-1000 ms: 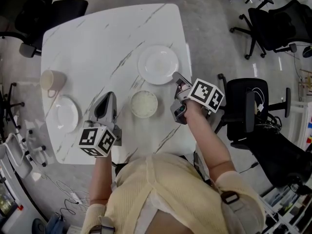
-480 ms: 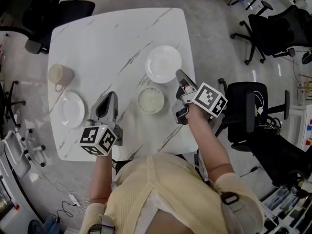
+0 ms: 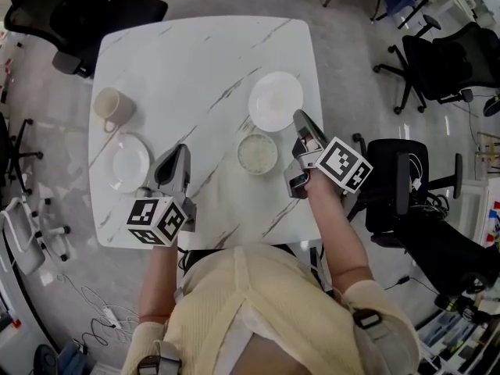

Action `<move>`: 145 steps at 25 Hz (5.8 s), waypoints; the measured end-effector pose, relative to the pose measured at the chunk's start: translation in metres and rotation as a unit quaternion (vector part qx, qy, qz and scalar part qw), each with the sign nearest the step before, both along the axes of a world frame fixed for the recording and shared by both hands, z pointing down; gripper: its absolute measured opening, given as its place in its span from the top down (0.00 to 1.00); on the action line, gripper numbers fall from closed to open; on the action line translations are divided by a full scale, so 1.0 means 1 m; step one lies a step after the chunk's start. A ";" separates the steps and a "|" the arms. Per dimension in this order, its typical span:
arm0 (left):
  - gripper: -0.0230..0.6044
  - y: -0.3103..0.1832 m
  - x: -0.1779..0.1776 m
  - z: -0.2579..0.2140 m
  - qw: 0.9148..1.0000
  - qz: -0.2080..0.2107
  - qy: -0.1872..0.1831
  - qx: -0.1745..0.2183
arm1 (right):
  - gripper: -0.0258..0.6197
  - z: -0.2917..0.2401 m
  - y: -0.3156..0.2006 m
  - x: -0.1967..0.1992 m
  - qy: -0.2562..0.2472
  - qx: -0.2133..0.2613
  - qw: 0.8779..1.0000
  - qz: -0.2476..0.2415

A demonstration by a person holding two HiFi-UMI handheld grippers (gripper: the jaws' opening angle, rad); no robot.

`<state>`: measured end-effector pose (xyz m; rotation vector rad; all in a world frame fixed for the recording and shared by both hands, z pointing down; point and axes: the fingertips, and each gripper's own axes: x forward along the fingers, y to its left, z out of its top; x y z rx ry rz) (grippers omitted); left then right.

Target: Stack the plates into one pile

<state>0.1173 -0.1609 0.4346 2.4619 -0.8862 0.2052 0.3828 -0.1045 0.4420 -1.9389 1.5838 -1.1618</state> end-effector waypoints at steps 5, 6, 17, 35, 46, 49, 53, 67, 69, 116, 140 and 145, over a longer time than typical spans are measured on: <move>0.96 0.003 -0.029 -0.009 1.000 -0.017 -0.001 0.006 | 0.93 -0.023 -0.002 -0.022 0.007 0.021 1.000 -0.019; 0.96 0.003 -0.035 -0.011 1.000 -0.021 -0.001 0.007 | 0.93 -0.027 -0.003 -0.029 0.008 0.024 0.999 -0.024; 0.96 0.001 -0.127 -0.015 0.996 -0.089 -0.004 0.009 | 0.93 -0.046 -0.022 -0.126 -0.013 0.038 0.995 -0.095; 0.96 0.007 -0.240 -0.007 0.982 -0.190 -0.021 0.001 | 0.93 -0.017 -0.055 -0.295 -0.065 0.008 0.965 -0.252; 0.96 0.015 -0.287 -0.003 0.973 -0.228 -0.027 -0.003 | 0.93 0.004 -0.065 -0.364 -0.097 -0.013 0.949 -0.300; 0.96 0.018 -0.300 -0.001 0.971 -0.237 -0.027 -0.006 | 0.93 0.007 -0.068 -0.375 -0.098 -0.013 0.948 -0.302; 0.96 0.021 -0.311 0.001 0.968 -0.247 -0.027 -0.007 | 0.93 0.011 -0.072 -0.383 -0.095 -0.014 0.949 -0.300; 0.96 0.024 -0.332 0.004 0.966 -0.257 -0.029 -0.010 | 0.93 0.046 -0.074 -0.381 -0.080 -0.069 0.961 -0.257; 0.96 0.023 -0.332 0.004 0.966 -0.255 -0.029 -0.010 | 0.93 0.052 -0.074 -0.380 -0.071 -0.078 0.962 -0.253; 0.96 0.009 -0.282 -0.007 0.979 -0.200 -0.017 -0.011 | 0.83 0.032 -0.056 -0.369 0.114 -0.072 0.933 -0.334; 0.96 0.013 -0.194 -0.030 0.993 -0.113 -0.034 0.005 | 0.96 -0.013 -0.018 -0.319 0.145 -0.003 0.934 -0.327; 0.96 0.014 -0.185 -0.028 0.994 -0.099 -0.037 0.002 | 0.96 -0.014 -0.010 -0.315 0.155 -0.004 0.931 -0.332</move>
